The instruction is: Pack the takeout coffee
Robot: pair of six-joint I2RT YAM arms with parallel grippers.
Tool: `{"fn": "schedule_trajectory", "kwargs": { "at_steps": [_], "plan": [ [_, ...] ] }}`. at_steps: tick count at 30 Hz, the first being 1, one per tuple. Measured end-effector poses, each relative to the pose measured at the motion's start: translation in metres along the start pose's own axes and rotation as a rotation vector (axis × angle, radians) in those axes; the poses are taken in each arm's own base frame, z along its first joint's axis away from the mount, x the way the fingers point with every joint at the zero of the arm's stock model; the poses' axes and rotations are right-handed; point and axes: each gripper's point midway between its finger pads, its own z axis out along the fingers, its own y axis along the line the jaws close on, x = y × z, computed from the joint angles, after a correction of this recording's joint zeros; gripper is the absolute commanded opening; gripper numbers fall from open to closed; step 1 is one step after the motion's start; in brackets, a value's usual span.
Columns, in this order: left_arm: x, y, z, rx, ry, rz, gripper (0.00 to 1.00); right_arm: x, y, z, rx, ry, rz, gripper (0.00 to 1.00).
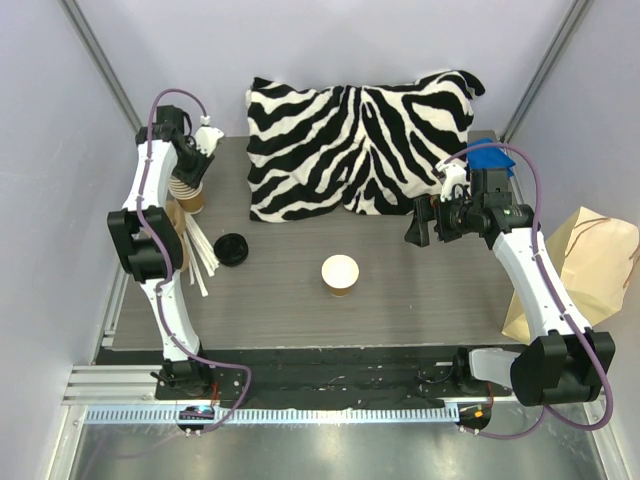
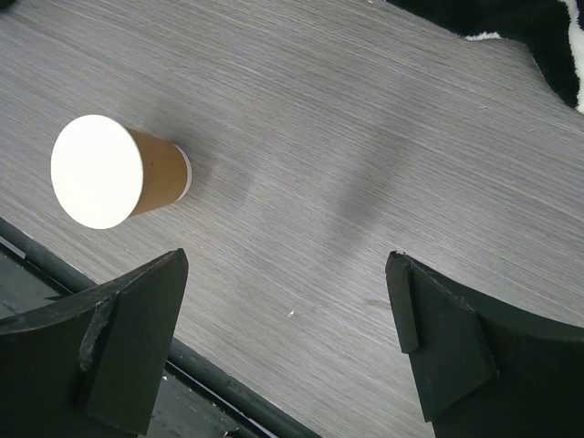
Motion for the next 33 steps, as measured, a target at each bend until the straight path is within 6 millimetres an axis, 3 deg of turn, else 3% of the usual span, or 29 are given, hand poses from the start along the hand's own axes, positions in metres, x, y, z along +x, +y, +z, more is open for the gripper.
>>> {"fn": "schedule_trajectory", "kwargs": {
  "at_steps": [4,10,19,22,26,31,33],
  "plan": [
    [0.0,0.001,0.0,-0.006,0.001,-0.007,0.14,0.0,0.0,0.0,0.0,0.0,0.0,1.0],
    [-0.002,0.002,0.0,-0.016,-0.006,-0.031,0.13,0.0,0.0,0.0,0.0,0.0,0.0,1.0],
    [-0.02,0.0,-0.002,0.001,-0.081,-0.095,0.13,0.002,-0.001,0.003,-0.001,0.01,0.005,1.0],
    [-0.025,0.0,-0.004,0.007,-0.103,-0.107,0.2,0.002,-0.002,0.004,-0.002,0.013,0.007,1.0],
    [-0.027,-0.002,-0.004,0.014,-0.11,-0.12,0.37,0.002,-0.002,0.004,-0.003,0.015,0.008,1.0],
    [-0.033,0.003,-0.009,0.0,-0.125,-0.12,0.48,0.003,-0.002,0.006,-0.007,0.022,0.012,1.0],
    [-0.036,0.007,-0.013,-0.014,-0.133,-0.119,0.59,0.003,-0.002,0.006,-0.008,0.023,0.013,1.0]
  ]
}}
